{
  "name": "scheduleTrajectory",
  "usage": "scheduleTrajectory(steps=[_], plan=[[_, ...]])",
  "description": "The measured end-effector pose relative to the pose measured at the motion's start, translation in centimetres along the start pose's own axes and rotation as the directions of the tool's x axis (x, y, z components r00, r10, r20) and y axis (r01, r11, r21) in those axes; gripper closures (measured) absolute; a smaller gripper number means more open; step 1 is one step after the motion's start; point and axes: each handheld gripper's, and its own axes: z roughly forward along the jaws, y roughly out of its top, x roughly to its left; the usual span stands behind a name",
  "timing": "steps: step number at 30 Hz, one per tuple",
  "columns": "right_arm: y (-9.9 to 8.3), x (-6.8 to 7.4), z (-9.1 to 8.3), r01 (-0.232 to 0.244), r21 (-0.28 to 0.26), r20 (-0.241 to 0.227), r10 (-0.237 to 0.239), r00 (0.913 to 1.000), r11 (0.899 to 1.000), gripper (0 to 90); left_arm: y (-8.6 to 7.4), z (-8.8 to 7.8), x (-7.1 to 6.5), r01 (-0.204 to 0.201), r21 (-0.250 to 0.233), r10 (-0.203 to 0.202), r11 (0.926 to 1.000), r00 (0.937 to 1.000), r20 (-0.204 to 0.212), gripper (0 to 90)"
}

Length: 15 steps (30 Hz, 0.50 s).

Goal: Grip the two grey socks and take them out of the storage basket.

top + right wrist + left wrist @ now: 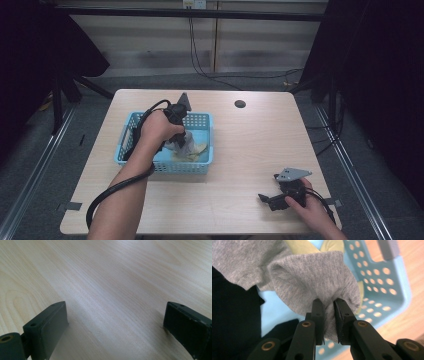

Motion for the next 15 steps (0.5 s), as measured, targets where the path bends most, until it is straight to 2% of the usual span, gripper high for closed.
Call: scheduleTrajectory(steps=[4, 5, 7, 10, 15], plan=[[0.0, 0.0, 0.0, 0.003, 0.002, 0.0, -0.003, 1.0, 1.0, 4.7, -0.2, -1.3, -1.0, -0.027, -0.001, 0.027, 0.9996, 0.9996, 0.0, 77.9], [0.0, 0.0, 0.0, 0.003, 0.002, 0.0, -0.003, 1.0, 1.0, 4.7, -0.3, -1.9, -1.6, -0.048, 0.003, 0.048, 0.9988, 0.9988, 0.009, 77.7], [0.0, 0.0, 0.0, 0.0, 0.003, -0.001, 0.0, 1.0, 1.0, 4.7, -0.3, -2.1, -1.9, -0.056, 0.004, 0.056, 0.9984, 0.9984, 0.01, 77.7], [0.0, 0.0, 0.0, 0.002, 0.003, 0.0, -0.002, 1.0, 1.0, 4.7, -0.5, -3.0, -3.0, -0.099, 0.008, 0.099, 0.9951, 0.995, 0.012, 77.7], [0.0, 0.0, 0.0, 0.003, 0.002, 0.0, -0.003, 1.0, 1.0, 4.7, -0.9, -3.6, -4.0, -0.125, 0.003, 0.125, 0.9921, 0.992, 0.017, 77.7]])
